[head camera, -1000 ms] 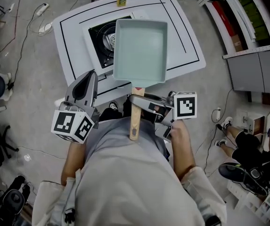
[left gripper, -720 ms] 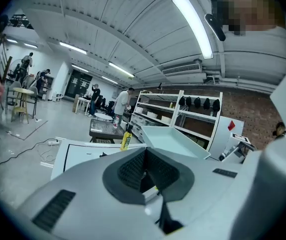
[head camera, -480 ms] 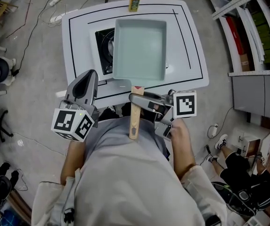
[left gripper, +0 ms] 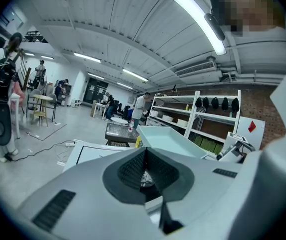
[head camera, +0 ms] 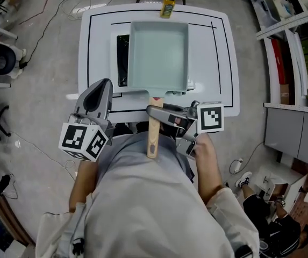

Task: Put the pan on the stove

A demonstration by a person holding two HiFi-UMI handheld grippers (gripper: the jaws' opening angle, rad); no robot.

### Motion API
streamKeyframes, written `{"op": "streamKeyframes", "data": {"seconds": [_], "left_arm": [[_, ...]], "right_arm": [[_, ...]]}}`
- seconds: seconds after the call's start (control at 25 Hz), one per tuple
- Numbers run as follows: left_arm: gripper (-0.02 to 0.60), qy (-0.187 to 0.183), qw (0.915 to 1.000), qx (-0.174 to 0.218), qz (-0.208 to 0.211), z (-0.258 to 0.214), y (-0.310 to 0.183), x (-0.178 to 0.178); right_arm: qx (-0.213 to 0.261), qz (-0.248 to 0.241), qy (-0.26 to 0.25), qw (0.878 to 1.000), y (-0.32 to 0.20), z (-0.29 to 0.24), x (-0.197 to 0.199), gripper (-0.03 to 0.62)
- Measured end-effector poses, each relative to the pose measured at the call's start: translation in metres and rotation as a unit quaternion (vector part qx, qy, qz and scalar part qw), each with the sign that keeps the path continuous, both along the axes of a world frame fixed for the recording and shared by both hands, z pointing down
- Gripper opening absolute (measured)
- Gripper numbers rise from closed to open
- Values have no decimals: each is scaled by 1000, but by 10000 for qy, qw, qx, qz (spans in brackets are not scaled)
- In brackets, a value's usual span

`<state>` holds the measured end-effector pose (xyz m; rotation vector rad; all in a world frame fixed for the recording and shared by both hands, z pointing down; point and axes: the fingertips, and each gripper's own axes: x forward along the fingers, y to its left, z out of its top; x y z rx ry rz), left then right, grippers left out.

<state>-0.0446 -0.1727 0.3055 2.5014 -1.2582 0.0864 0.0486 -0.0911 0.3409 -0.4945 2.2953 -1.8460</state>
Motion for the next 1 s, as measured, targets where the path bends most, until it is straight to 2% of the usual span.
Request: {"op": "streamKeyframes", "data": {"seconds": [0.24, 0.36, 0.56, 1.0], "left_arm": [[8, -33, 9992, -6, -388, 4, 6, -1], [8, -47, 9985, -28, -536, 7, 8, 3], [8, -56, 9973, -84, -732, 13, 11, -1], [8, -98, 9964, -210, -812, 22, 6, -13]], "right_arm": [[66, -315, -333, 9989, -7, -4, 3, 175], [89, -566, -89, 9983, -10, 7, 10, 175], [5, -702, -120, 9975, -14, 13, 11, 175], [-36, -820, -138, 9965, -19, 20, 0, 175]]}}
